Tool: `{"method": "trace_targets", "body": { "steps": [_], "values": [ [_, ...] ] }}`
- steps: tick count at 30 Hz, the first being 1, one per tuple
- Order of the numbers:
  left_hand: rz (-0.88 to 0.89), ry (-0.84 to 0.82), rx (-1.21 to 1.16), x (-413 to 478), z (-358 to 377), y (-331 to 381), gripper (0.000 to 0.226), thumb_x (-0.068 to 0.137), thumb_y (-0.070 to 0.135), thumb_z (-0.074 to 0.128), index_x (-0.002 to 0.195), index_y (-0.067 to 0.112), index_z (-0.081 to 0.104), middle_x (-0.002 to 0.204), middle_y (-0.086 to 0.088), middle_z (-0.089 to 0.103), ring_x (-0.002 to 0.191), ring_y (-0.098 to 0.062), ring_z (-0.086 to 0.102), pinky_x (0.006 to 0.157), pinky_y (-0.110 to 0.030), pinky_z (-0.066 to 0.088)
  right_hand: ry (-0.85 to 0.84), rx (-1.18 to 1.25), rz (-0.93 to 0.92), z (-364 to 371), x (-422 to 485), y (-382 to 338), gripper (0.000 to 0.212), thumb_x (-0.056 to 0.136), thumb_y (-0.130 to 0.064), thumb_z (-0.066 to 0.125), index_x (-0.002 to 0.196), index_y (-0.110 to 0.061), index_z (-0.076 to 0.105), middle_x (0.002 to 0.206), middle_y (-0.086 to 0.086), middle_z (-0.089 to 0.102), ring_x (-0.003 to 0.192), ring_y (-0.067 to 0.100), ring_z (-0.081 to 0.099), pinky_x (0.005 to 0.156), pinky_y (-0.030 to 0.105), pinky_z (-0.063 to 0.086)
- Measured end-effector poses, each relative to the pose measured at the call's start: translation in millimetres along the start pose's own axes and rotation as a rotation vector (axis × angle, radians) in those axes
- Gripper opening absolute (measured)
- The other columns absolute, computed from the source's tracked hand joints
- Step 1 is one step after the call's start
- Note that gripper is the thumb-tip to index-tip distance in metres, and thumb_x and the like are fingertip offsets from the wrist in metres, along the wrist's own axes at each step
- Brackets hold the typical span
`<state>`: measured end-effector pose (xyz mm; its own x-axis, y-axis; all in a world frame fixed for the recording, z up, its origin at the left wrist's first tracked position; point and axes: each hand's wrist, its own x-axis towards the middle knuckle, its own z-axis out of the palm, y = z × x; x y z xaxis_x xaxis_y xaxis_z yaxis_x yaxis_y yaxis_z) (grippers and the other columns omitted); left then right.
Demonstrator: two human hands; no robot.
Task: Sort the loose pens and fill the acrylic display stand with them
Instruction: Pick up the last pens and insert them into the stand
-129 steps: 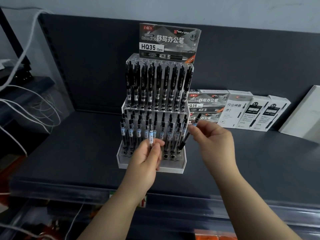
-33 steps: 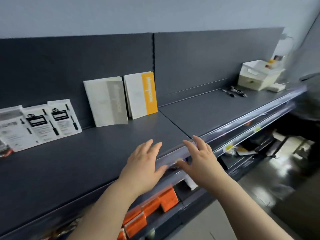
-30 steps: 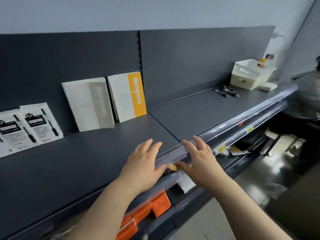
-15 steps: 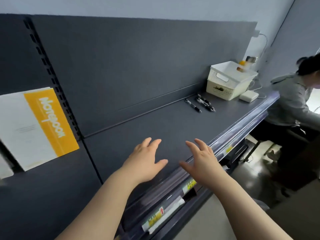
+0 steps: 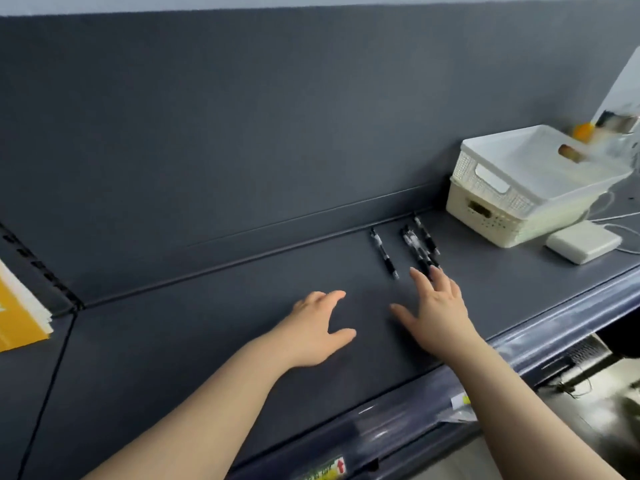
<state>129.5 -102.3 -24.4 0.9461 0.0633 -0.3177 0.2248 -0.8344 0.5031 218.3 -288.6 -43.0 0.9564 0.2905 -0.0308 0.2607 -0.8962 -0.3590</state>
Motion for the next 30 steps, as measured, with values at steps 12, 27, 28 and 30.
{"method": "trace_targets", "body": {
  "steps": [12, 27, 28, 30],
  "values": [
    [-0.295, 0.269, -0.411, 158, 13, 110, 0.060, 0.096, 0.028, 0.045, 0.149, 0.020, 0.020, 0.150, -0.003, 0.030, 0.131, -0.024, 0.041, 0.098, -0.029, 0.040, -0.157, 0.036, -0.097, -17, 137, 72, 0.068, 0.096, -0.049, 0.034, 0.150, -0.018, 0.007, 0.157, 0.010, 0.012, 0.145, 0.029, 0.007, 0.116, 0.042, 0.010],
    [-0.552, 0.365, -1.514, 149, 22, 141, 0.024, 0.095, 0.008, 0.045, 0.110, 0.004, 0.063, 0.106, -0.012, 0.067, 0.102, -0.026, 0.062, 0.091, -0.036, 0.049, -0.323, 0.539, -0.195, -9, 115, 28, 0.052, 0.098, -0.019, 0.033, 0.148, -0.016, 0.018, 0.140, 0.015, 0.037, 0.128, 0.031, 0.038, 0.103, 0.038, 0.033],
    [-0.555, 0.372, -1.530, 142, 21, 137, 0.024, 0.095, 0.008, 0.045, 0.110, 0.004, 0.064, 0.106, -0.012, 0.067, 0.103, -0.026, 0.063, 0.091, -0.036, 0.050, -0.326, 0.558, -0.198, -7, 109, 23, 0.052, 0.098, -0.019, 0.033, 0.148, -0.017, 0.018, 0.140, 0.013, 0.038, 0.128, 0.030, 0.039, 0.103, 0.037, 0.034],
    [-0.546, 0.420, -1.575, 125, 19, 128, 0.026, 0.095, 0.008, 0.045, 0.114, 0.002, 0.062, 0.106, -0.013, 0.068, 0.100, -0.026, 0.063, 0.088, -0.035, 0.050, -0.303, 0.617, -0.219, -1, 94, 10, 0.051, 0.098, -0.019, 0.035, 0.147, -0.020, 0.023, 0.136, 0.007, 0.042, 0.126, 0.024, 0.042, 0.102, 0.034, 0.037]
  ]
}}
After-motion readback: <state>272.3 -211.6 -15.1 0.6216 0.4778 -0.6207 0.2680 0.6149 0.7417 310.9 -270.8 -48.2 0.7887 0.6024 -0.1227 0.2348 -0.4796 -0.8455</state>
